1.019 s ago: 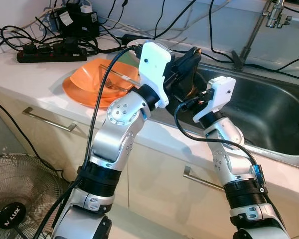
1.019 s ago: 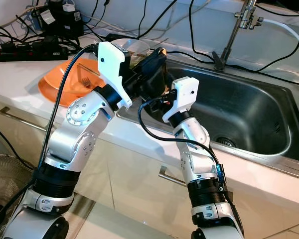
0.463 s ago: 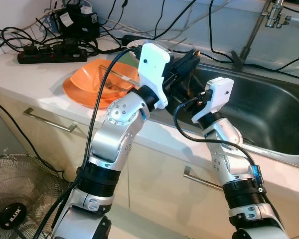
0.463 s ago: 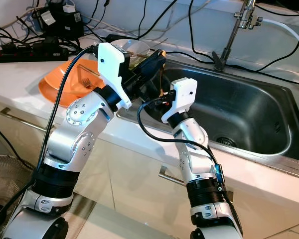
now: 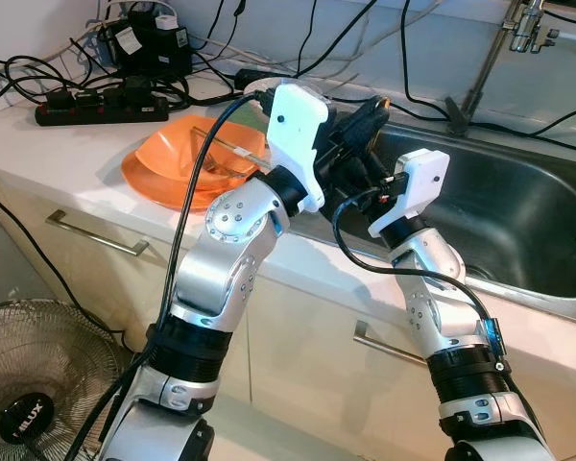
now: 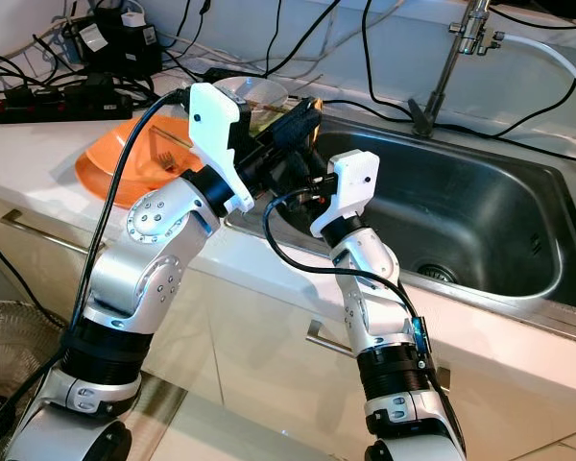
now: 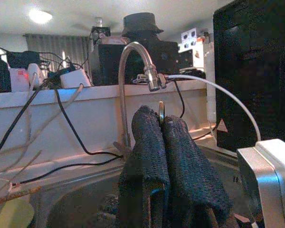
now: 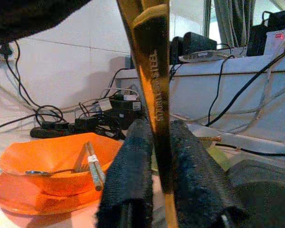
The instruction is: Kitchen organization
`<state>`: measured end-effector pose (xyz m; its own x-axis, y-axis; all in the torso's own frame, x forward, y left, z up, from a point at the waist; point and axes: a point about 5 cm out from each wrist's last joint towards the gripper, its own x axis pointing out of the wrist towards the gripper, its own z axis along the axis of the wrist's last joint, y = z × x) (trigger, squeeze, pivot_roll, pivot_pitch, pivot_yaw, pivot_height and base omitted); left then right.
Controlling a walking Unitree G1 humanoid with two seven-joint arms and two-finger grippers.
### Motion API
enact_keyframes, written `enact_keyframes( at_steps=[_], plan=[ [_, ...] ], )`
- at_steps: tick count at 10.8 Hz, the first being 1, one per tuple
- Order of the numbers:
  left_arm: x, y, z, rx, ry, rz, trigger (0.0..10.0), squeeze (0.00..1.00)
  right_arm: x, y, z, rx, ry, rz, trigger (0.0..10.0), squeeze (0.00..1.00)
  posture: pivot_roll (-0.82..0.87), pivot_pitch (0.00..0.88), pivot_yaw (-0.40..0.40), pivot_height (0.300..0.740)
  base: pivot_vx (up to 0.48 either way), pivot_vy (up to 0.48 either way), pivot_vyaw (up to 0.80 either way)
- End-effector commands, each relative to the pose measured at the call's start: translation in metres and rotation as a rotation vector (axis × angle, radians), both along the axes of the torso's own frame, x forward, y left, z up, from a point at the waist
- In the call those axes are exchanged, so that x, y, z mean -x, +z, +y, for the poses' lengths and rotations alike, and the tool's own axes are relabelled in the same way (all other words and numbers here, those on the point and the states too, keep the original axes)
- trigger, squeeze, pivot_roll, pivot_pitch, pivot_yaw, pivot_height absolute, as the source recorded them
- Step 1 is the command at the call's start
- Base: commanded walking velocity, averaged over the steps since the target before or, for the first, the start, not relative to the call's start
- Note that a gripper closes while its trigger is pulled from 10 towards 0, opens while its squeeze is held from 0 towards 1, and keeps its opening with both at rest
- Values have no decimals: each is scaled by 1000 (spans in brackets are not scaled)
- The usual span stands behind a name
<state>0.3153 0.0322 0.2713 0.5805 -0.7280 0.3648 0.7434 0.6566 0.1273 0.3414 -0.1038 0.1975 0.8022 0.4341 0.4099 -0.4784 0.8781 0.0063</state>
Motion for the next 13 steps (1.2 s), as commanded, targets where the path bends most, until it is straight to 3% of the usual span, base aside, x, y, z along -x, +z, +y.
enact_keyframes(
  at_steps=[1,7,8,13],
  plan=[
    [7,7,-6,5,-41,-32,10000,0,-2,4,-1,6,-8,-11,0,0,190,0,-19,725,0,0,0],
    [5,7,-4,-8,-11,-37,10000,0,-2,3,0,1,-6,-8,0,0,192,0,-20,725,0,0,0],
    [4,7,-3,-2,-3,-33,10000,1000,-3,3,-1,1,-10,-9,0,0,189,0,-20,725,0,0,0],
    [2,4,0,-2,10,-13,10000,1000,-10,8,-11,5,-53,-11,0,0,191,0,-25,725,0,0,0]
  ],
)
